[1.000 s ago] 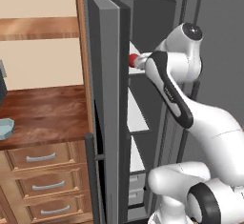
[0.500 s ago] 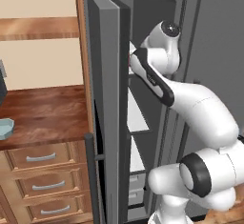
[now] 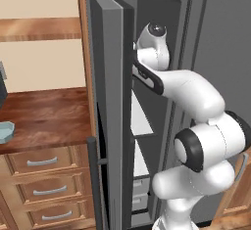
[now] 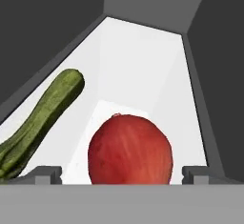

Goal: Take the onion and squash out of the freezer and place them in the tupperware container on the counter. Then put the tupperware containing the vegetables back in the freezer.

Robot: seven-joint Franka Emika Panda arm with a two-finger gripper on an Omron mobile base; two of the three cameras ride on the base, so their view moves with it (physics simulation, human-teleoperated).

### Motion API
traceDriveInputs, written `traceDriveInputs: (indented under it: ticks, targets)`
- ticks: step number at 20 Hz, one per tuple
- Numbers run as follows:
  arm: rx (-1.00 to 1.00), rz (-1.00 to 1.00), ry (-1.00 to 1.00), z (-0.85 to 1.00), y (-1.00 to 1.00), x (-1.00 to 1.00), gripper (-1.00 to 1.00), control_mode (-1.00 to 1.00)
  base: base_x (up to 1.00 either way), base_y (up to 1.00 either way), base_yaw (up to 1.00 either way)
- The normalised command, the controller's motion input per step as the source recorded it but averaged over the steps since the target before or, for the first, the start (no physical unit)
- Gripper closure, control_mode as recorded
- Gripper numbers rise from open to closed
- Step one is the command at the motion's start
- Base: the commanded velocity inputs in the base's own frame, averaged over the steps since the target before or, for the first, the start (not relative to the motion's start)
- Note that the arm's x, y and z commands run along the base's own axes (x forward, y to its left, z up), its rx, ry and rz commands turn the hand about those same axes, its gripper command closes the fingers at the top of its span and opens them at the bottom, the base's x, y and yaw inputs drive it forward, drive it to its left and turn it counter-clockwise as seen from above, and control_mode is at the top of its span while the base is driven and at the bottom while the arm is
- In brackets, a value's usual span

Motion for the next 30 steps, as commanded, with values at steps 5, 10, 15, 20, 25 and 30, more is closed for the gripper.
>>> traceDriveInputs:
  ticks: [5, 10, 15, 20, 25, 30]
  targets:
    - [-0.05, 0.00, 0.01, -0.33, 0.00, 0.49, -1.00, -1.00, 0.00, 0.00, 0.00]
    - [-0.03, 0.00, 0.00, -0.30, 0.00, 0.11, 1.00, -1.00, 0.00, 0.00, 0.00]
    - [0.00, 0.00, 0.00, -0.11, -0.21, -0.19, 1.00, -1.00, 0.00, 0.00, 0.00]
    - [0.04, 0.00, -0.04, 0.00, -0.45, -0.81, 1.00, -1.00, 0.00, 0.00, 0.00]
    - [0.07, 0.00, -0.06, 0.00, -0.05, -1.00, 1.00, -1.00, 0.00, 0.00, 0.00]
    - [0.07, 0.00, -0.05, 0.08, -0.15, -1.00, 1.00, -1.00, 0.00, 0.00, 0.00]
